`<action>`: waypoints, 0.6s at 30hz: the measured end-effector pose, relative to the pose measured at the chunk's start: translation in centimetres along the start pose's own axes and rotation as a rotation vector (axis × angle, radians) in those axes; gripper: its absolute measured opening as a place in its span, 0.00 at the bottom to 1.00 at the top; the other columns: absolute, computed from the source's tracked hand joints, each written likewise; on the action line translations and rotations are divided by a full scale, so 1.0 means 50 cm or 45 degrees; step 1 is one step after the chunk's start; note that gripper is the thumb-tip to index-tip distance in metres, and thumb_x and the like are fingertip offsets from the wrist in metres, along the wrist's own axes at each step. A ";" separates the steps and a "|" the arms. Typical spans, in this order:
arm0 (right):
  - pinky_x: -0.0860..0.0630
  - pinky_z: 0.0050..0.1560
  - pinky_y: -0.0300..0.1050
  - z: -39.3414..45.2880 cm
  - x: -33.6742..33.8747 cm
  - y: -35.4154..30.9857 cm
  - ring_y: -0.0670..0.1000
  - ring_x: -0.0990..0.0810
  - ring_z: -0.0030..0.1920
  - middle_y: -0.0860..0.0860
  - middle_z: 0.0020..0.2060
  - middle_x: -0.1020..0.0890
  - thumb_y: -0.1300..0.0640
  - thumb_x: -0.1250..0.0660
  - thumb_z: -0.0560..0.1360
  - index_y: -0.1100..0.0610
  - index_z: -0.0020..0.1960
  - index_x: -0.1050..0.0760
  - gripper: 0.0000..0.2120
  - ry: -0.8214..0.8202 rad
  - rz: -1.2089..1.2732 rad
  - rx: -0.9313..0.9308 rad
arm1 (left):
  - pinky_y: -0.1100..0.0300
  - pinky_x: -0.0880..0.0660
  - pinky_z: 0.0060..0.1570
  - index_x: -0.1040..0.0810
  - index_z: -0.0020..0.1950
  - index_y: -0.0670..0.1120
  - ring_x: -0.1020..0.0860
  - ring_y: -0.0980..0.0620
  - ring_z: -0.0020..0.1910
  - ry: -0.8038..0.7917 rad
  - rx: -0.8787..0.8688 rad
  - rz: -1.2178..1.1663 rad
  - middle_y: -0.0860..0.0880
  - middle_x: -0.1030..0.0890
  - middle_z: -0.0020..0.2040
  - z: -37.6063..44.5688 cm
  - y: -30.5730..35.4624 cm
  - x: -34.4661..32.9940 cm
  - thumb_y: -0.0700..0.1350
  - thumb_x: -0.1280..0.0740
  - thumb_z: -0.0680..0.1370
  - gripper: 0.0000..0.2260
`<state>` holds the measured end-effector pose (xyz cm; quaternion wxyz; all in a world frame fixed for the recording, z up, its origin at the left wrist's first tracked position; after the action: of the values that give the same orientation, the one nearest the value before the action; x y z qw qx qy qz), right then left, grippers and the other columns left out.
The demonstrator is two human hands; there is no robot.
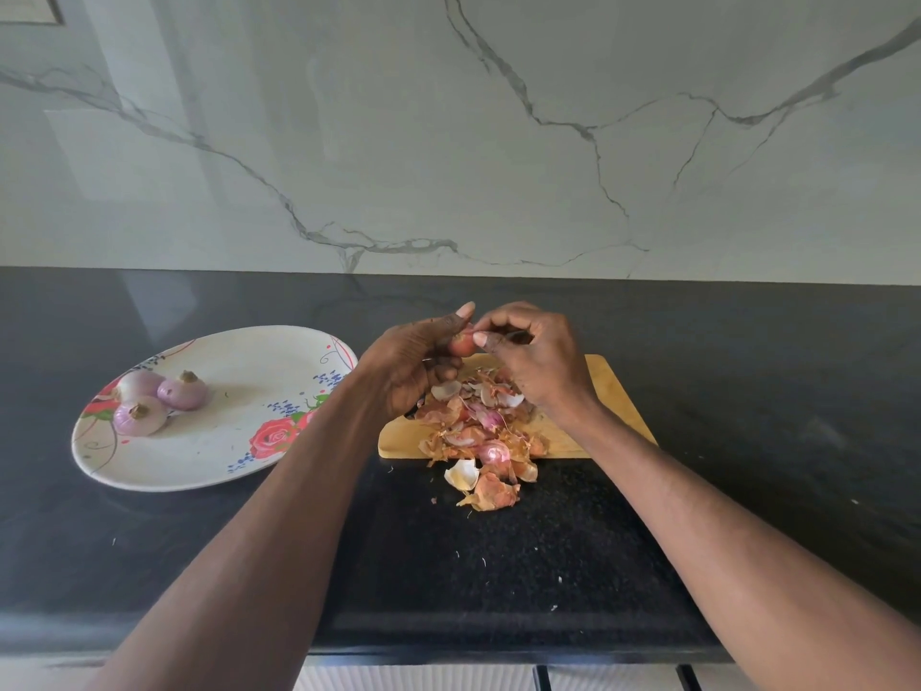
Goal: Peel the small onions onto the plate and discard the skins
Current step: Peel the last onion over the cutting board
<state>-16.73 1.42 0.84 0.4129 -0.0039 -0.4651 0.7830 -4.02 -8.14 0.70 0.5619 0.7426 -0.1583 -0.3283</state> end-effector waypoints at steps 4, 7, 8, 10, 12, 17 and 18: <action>0.27 0.46 0.29 0.000 -0.001 -0.001 0.38 0.23 0.45 0.42 0.43 0.19 0.63 0.27 0.75 0.57 0.45 0.18 0.02 0.004 -0.064 0.011 | 0.63 0.21 0.30 0.19 0.50 0.37 0.23 0.50 0.32 -0.021 0.037 -0.121 0.40 0.19 0.42 -0.002 0.001 0.001 0.44 0.23 0.69 0.15; 0.29 0.44 0.25 -0.002 -0.001 0.000 0.34 0.24 0.45 0.44 0.44 0.19 0.64 0.30 0.77 0.59 0.46 0.20 0.02 -0.005 -0.095 0.019 | 0.62 0.18 0.34 0.18 0.51 0.37 0.20 0.49 0.35 -0.029 0.051 -0.137 0.39 0.18 0.44 -0.003 0.002 0.000 0.41 0.24 0.68 0.14; 0.30 0.44 0.24 -0.002 -0.001 0.000 0.33 0.24 0.46 0.45 0.45 0.19 0.64 0.30 0.77 0.59 0.46 0.20 0.03 -0.016 -0.109 0.026 | 0.61 0.18 0.34 0.18 0.51 0.38 0.20 0.49 0.35 -0.028 0.055 -0.145 0.39 0.18 0.44 -0.002 0.001 0.000 0.40 0.25 0.70 0.12; 0.32 0.43 0.22 -0.003 -0.003 0.001 0.32 0.25 0.47 0.47 0.47 0.19 0.65 0.31 0.78 0.59 0.46 0.21 0.03 -0.036 -0.138 0.035 | 0.61 0.18 0.34 0.18 0.51 0.38 0.19 0.48 0.36 -0.024 0.062 -0.157 0.39 0.17 0.43 -0.001 0.000 0.001 0.38 0.27 0.74 0.07; 0.32 0.43 0.22 -0.003 -0.004 0.002 0.32 0.25 0.48 0.48 0.48 0.19 0.65 0.31 0.78 0.59 0.47 0.21 0.03 -0.044 -0.159 0.049 | 0.61 0.18 0.34 0.18 0.51 0.38 0.18 0.47 0.38 -0.028 0.070 -0.166 0.38 0.17 0.44 -0.001 -0.001 0.001 0.37 0.29 0.76 0.05; 0.30 0.44 0.23 -0.003 -0.001 0.002 0.38 0.23 0.49 0.48 0.50 0.18 0.63 0.32 0.79 0.57 0.51 0.21 0.04 -0.037 -0.147 0.023 | 0.60 0.18 0.34 0.21 0.55 0.37 0.16 0.45 0.39 -0.022 0.071 -0.183 0.36 0.16 0.47 0.002 -0.002 0.004 0.37 0.31 0.78 0.07; 0.30 0.44 0.23 -0.003 0.000 0.002 0.39 0.23 0.49 0.48 0.50 0.18 0.63 0.33 0.79 0.57 0.52 0.21 0.04 -0.036 -0.144 0.018 | 0.60 0.18 0.33 0.21 0.56 0.36 0.16 0.44 0.39 -0.019 0.070 -0.193 0.36 0.16 0.47 0.003 -0.002 0.005 0.37 0.31 0.79 0.07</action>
<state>-16.72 1.50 0.68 0.4498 0.0362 -0.4650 0.7617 -3.95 -8.38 0.50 0.5135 0.7652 -0.1149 -0.3709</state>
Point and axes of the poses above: each hand's wrist, its own z-axis towards the middle knuckle, its own x-axis out of the back of the hand, y = z × x, the point moved 2 cm from there along z, towards the middle knuckle
